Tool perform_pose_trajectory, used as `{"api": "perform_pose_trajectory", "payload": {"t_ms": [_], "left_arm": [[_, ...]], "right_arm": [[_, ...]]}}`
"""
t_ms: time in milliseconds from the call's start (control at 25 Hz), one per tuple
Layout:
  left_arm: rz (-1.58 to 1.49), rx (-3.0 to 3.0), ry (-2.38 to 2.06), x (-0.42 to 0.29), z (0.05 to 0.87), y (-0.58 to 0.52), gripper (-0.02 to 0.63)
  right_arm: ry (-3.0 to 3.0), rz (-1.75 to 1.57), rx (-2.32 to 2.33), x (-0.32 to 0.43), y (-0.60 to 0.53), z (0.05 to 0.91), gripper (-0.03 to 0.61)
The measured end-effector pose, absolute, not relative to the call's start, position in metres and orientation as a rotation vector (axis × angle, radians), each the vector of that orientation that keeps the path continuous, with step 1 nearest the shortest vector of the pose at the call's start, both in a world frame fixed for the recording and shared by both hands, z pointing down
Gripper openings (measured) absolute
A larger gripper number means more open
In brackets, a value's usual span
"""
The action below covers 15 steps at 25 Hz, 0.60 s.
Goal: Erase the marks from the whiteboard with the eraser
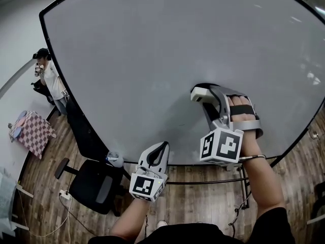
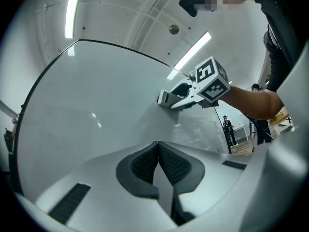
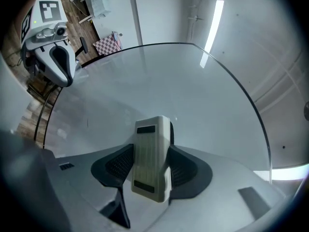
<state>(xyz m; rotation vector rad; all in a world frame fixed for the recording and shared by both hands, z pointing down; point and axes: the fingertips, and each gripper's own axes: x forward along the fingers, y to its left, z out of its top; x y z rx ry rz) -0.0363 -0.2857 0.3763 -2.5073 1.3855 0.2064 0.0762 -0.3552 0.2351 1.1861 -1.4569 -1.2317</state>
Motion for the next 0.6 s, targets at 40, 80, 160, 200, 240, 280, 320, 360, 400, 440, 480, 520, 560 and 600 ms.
{"api": "perform_pose_trajectory", "payload": {"t_ms": [40,80,160,200,240,280,320,360,400,440,480,520,560,600], "left_arm": [[0.212,-2.498,1.386,-0.037,0.372,-0.286,0.020],[0.219,-2.488,1.384,-0.037,0.367,-0.287,0.020],[0.233,-2.469,1.377,-0.038,0.357,-0.287,0.020],[0.240,-2.461,1.374,-0.038,0.352,-0.287,0.020],[0.245,-2.450,1.373,-0.039,0.348,-0.288,0.020],[0.248,-2.438,1.375,-0.040,0.344,-0.288,0.020],[0.252,-2.426,1.381,-0.042,0.340,-0.288,0.020],[0.259,-2.416,1.388,-0.045,0.336,-0.289,0.020],[0.266,-2.409,1.395,-0.048,0.334,-0.289,0.020],[0.271,-2.402,1.403,-0.051,0.332,-0.289,0.020],[0.276,-2.396,1.412,-0.054,0.330,-0.289,0.020],[0.279,-2.393,1.420,-0.057,0.330,-0.289,0.020],[0.281,-2.394,1.426,-0.059,0.331,-0.289,0.020],[0.281,-2.395,1.431,-0.061,0.332,-0.288,0.020]], "right_arm": [[-1.459,-1.224,1.180,0.076,-0.355,0.240,0.250],[-1.460,-1.217,1.176,0.075,-0.355,0.245,0.250],[-1.460,-1.206,1.166,0.074,-0.355,0.255,0.250],[-1.457,-1.201,1.159,0.074,-0.355,0.260,0.250],[-1.455,-1.196,1.151,0.073,-0.355,0.266,0.250],[-1.453,-1.191,1.142,0.072,-0.356,0.273,0.250],[-1.453,-1.186,1.133,0.071,-0.356,0.279,0.250],[-1.453,-1.179,1.126,0.071,-0.356,0.285,0.250],[-1.454,-1.172,1.120,0.071,-0.356,0.292,0.250],[-1.454,-1.165,1.114,0.070,-0.356,0.298,0.250],[-1.455,-1.158,1.106,0.069,-0.356,0.304,0.250],[-1.456,-1.151,1.098,0.068,-0.356,0.311,0.250],[-1.457,-1.145,1.089,0.067,-0.356,0.317,0.250],[-1.459,-1.139,1.081,0.066,-0.356,0.323,0.250]]}}
